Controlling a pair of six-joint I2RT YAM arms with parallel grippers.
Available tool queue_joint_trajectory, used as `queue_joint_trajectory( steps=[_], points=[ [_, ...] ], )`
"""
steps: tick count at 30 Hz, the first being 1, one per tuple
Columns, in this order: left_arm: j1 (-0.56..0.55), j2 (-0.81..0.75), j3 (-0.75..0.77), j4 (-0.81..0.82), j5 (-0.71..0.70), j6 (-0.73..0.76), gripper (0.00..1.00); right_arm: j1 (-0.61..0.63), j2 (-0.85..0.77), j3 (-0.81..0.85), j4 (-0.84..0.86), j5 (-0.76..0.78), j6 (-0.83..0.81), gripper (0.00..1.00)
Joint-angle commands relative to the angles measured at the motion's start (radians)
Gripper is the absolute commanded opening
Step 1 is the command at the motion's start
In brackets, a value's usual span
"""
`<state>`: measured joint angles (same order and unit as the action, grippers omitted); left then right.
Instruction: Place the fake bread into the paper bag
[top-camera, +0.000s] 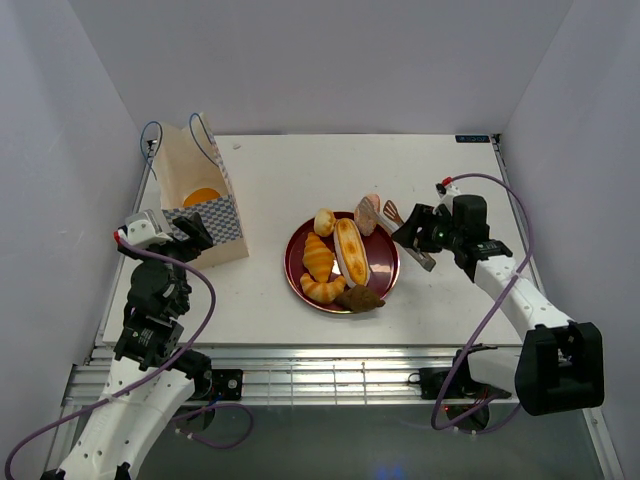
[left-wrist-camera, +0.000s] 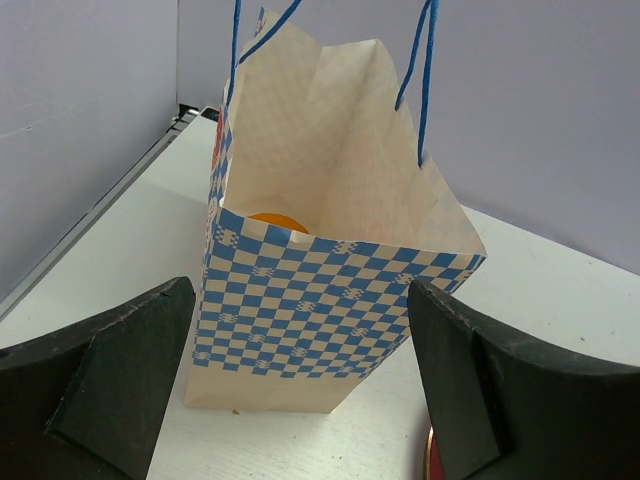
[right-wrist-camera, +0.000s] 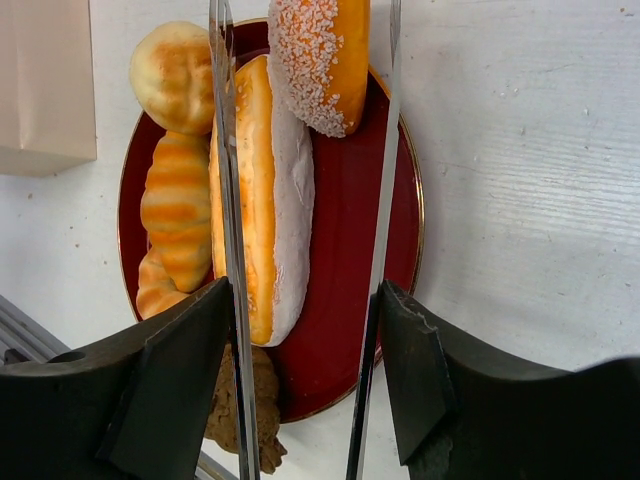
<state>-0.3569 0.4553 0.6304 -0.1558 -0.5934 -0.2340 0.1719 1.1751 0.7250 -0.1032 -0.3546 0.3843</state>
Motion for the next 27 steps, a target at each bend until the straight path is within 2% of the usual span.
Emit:
queue_joint_trajectory(
  steps=[1, 10, 15, 18, 27],
  points=[
    [-0.002, 0.006, 0.023, 0.004, 0.015, -0.001, 0.98, -0.003, 0.026, 0.01, 0.091, -0.037, -0.015, 0.65],
    [-0.002, -0.001, 0.02, 0.004, 0.004, -0.004, 0.98, -0.003, 0.141, 0.054, 0.135, -0.07, -0.015, 0.63],
    [-0.002, -0.006, 0.02, 0.005, -0.008, -0.004, 0.98, -0.003, 0.169, 0.074, 0.135, -0.093, -0.007, 0.52],
    [-0.002, -0.01, 0.02, 0.004, -0.014, -0.004, 0.98, -0.003, 0.155, 0.099, 0.114, -0.077, -0.012, 0.43],
    [-0.002, -0.027, 0.018, 0.002, -0.042, -0.005, 0.98, 0.0, 0.014, 0.189, 0.007, -0.078, 0.007, 0.39]
  ],
)
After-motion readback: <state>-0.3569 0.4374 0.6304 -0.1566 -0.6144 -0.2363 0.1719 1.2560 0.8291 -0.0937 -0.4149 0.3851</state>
